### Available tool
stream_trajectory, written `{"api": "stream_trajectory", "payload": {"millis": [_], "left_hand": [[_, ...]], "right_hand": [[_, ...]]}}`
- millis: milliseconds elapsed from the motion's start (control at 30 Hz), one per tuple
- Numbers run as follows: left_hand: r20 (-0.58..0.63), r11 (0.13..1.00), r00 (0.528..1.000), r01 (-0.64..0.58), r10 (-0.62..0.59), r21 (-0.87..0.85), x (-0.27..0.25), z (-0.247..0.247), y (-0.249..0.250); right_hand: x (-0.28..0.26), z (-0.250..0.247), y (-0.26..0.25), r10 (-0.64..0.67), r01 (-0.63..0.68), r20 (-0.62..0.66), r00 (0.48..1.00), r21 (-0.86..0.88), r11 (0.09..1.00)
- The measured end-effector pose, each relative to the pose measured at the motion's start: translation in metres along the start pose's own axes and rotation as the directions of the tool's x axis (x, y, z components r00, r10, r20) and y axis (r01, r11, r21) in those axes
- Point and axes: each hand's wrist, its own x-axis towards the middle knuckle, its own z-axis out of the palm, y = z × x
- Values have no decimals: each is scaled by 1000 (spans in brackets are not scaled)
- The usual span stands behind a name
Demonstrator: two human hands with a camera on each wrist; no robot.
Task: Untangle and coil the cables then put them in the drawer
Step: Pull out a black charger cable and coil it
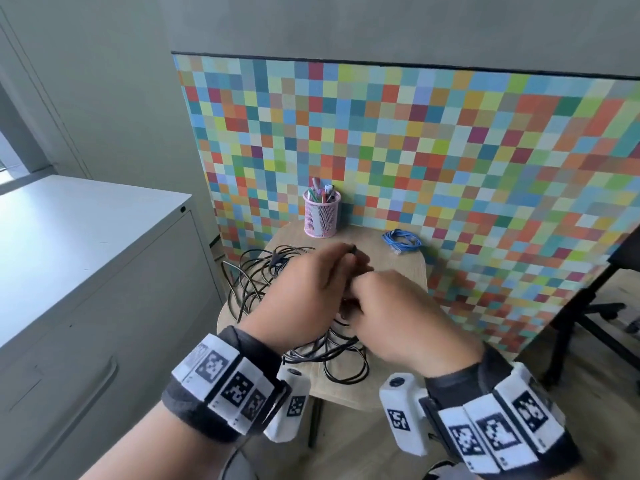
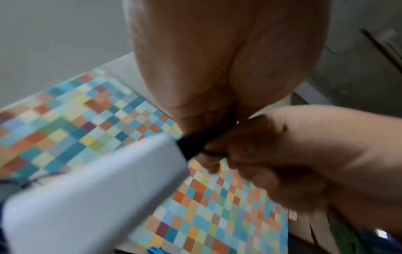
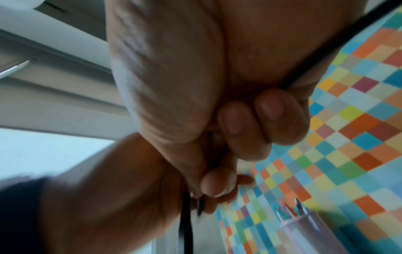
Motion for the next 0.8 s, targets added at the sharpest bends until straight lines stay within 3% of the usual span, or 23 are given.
{"api": "stream_trajectory", "payload": {"millis": [33,100,200,267,333,400,500,567,633,700,767,800], "left_hand": [[35,984,998,-60,54,167,0,-1,-2],[109,974,993,-60,37,218,-1,-5,-1],[235,993,969,47,-72,112,1,-10,0],[306,980,944,163,-121,-117,0,-12,-3],[353,864,930,261,-105,-431,0,-14,-4],[315,712,946,275,-79,-647,-1,-16,-1],[177,514,982,186,-66,-838,1,-15,10],[71,458,992,113,-109,-882,4,-12,13],[-15,507,992,53,-128,-860,7,-7,13],[-65,721,992,32,-106,-693,7,-3,9],[-71,960,997,22,-43,-281,6,-2,5],[-54,998,999,7,-11,-67,5,-2,4]], "right_hand": [[-1,-7,4,6,-5,-7,1000,26,1000],[-5,-22,10,3,1,-36,999,118,993],[-9,-41,25,34,16,-170,985,285,958],[-8,-49,39,48,59,-295,954,342,938],[-6,-52,51,56,114,-386,921,404,908],[0,-45,59,88,121,-421,903,446,887],[8,-19,59,144,30,-337,930,461,887],[9,1,51,120,-12,-253,960,390,921],[6,13,37,56,-4,-178,982,282,959],[5,15,22,-5,22,-101,995,163,986],[5,10,10,-34,35,-22,999,37,999],[3,6,7,-28,28,2,1000,4,1000]]}}
